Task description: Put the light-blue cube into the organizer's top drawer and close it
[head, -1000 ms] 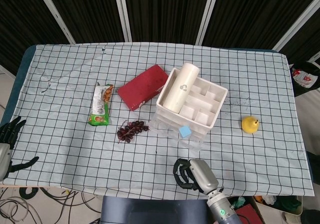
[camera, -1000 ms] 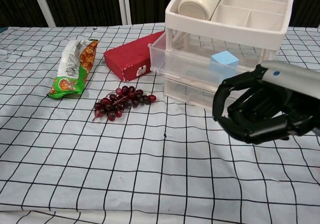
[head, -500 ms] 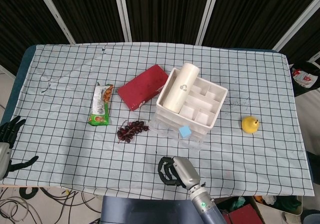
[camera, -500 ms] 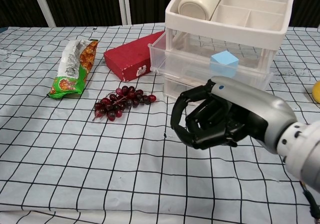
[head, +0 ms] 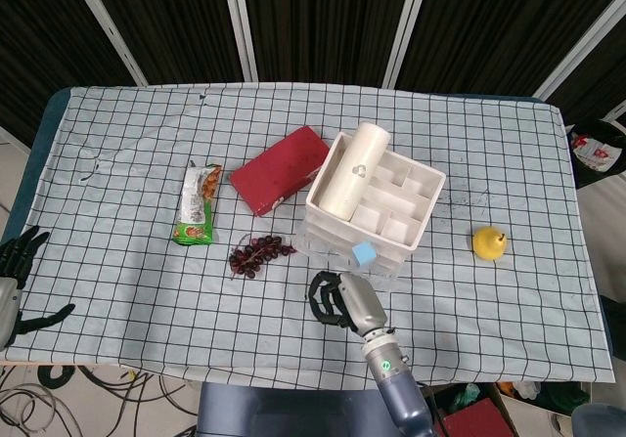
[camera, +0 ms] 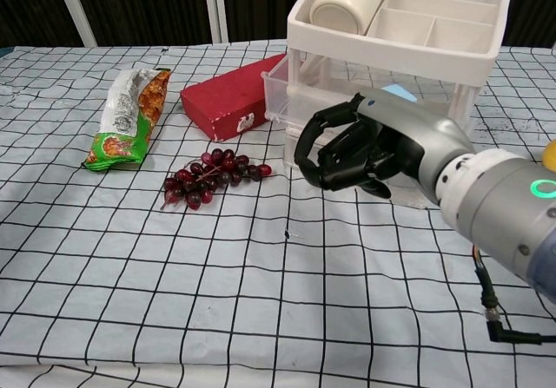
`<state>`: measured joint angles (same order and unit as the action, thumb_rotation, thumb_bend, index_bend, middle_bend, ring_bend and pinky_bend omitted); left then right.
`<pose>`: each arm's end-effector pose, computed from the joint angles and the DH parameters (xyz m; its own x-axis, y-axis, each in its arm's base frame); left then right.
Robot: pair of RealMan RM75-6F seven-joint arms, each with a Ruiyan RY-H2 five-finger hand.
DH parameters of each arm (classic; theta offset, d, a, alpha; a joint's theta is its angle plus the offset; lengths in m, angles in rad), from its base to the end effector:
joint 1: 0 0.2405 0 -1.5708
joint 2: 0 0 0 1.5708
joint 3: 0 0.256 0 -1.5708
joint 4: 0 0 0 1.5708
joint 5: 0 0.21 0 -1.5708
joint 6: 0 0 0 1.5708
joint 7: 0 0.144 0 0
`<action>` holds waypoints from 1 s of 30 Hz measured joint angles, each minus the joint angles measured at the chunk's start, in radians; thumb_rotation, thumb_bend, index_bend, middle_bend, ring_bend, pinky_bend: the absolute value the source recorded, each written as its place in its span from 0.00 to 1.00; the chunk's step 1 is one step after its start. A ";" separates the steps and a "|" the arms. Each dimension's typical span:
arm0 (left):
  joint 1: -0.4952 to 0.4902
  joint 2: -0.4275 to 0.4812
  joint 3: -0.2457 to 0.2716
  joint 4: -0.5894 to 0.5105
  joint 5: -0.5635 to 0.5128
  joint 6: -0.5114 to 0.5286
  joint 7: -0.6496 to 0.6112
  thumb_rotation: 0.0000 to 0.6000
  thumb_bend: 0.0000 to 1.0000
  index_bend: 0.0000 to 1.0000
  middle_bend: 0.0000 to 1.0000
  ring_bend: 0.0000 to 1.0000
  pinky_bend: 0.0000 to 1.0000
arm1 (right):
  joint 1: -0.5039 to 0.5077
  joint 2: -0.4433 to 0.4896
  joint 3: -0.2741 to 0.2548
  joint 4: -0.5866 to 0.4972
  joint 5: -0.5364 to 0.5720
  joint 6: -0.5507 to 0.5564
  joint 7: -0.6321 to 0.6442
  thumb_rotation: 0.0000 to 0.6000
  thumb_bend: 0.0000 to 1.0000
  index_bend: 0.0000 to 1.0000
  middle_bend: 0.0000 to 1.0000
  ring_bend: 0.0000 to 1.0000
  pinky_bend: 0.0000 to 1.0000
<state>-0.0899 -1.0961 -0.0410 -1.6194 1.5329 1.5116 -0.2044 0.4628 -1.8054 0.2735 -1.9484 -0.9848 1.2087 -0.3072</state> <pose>-0.3052 0.1806 0.1662 0.2179 -0.0090 0.9759 0.9747 -0.0489 -0.2181 -0.0707 -0.2375 -0.0362 -0.3392 -0.3945 0.8540 -0.9281 -0.0075 -0.3722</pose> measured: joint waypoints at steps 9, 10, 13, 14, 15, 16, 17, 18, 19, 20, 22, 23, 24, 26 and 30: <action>-0.001 0.000 0.000 -0.002 -0.001 -0.003 0.004 1.00 0.02 0.00 0.00 0.00 0.00 | 0.036 -0.021 0.099 0.074 0.100 0.023 -0.005 1.00 0.47 0.75 0.80 0.87 0.88; -0.001 -0.001 0.000 -0.002 -0.001 -0.002 0.004 1.00 0.02 0.00 0.00 0.00 0.00 | 0.039 -0.023 0.107 0.080 0.107 0.025 -0.003 1.00 0.47 0.75 0.80 0.87 0.88; 0.000 0.000 0.000 -0.003 -0.002 -0.001 0.004 1.00 0.02 0.00 0.00 0.00 0.00 | 0.049 -0.027 0.130 0.105 0.126 0.030 0.000 1.00 0.47 0.75 0.80 0.87 0.88; 0.000 0.000 0.000 -0.003 -0.002 -0.002 0.004 1.00 0.02 0.00 0.00 0.00 0.00 | 0.053 -0.028 0.139 0.113 0.133 0.032 0.000 1.00 0.47 0.75 0.80 0.87 0.88; 0.000 0.000 0.000 -0.003 -0.002 -0.002 0.004 1.00 0.02 0.00 0.00 0.00 0.00 | 0.056 -0.028 0.145 0.118 0.138 0.035 0.000 1.00 0.47 0.75 0.80 0.87 0.88; 0.000 0.000 0.000 -0.003 -0.002 -0.002 0.004 1.00 0.02 0.00 0.00 0.00 0.00 | 0.059 -0.028 0.150 0.122 0.144 0.036 0.000 1.00 0.47 0.75 0.80 0.87 0.88; 0.000 0.000 0.000 -0.003 -0.002 -0.003 0.003 1.00 0.02 0.00 0.00 0.00 0.00 | 0.061 -0.027 0.157 0.126 0.150 0.039 0.000 1.00 0.47 0.75 0.80 0.87 0.88; 0.000 0.000 0.000 -0.003 -0.002 -0.003 0.003 1.00 0.02 0.00 0.00 0.00 0.00 | 0.063 -0.025 0.164 0.130 0.158 0.041 -0.001 1.00 0.47 0.75 0.80 0.87 0.88; 0.000 0.000 0.000 -0.004 -0.002 -0.003 0.003 1.00 0.02 0.00 0.00 0.00 0.00 | 0.064 -0.024 0.167 0.131 0.162 0.043 -0.001 1.00 0.47 0.75 0.80 0.87 0.88; 0.000 0.000 0.000 -0.004 -0.002 -0.003 0.003 1.00 0.02 0.00 0.00 0.00 0.00 | 0.066 -0.020 0.170 0.134 0.169 0.045 -0.002 1.00 0.47 0.75 0.80 0.87 0.87; 0.000 0.000 0.000 -0.004 -0.001 -0.003 0.004 1.00 0.02 0.00 0.00 0.00 0.00 | 0.068 -0.014 0.173 0.136 0.180 0.048 -0.001 1.00 0.47 0.75 0.80 0.87 0.87; 0.000 0.000 0.001 -0.005 -0.001 -0.003 0.003 1.00 0.02 0.00 0.00 0.00 0.00 | 0.068 -0.011 0.174 0.138 0.186 0.049 0.002 1.00 0.47 0.75 0.80 0.87 0.87; 0.000 0.000 0.001 -0.005 -0.001 -0.003 0.003 1.00 0.02 0.00 0.00 0.00 0.00 | 0.068 -0.008 0.175 0.138 0.190 0.050 0.005 1.00 0.47 0.75 0.80 0.87 0.87; 0.001 0.000 0.001 -0.005 0.000 -0.001 0.004 1.00 0.02 0.00 0.00 0.00 0.00 | 0.068 -0.001 0.175 0.141 0.196 0.052 0.009 1.00 0.47 0.75 0.80 0.87 0.87; 0.001 -0.001 0.000 -0.005 0.000 0.001 0.003 1.00 0.02 0.00 0.00 0.00 0.00 | 0.068 0.009 0.176 0.147 0.208 0.055 0.012 1.00 0.47 0.75 0.80 0.87 0.88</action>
<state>-0.0886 -1.0967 -0.0410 -1.6242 1.5326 1.5125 -0.2015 0.5308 -1.7963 0.4498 -1.8015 -0.7773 1.2638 -0.2949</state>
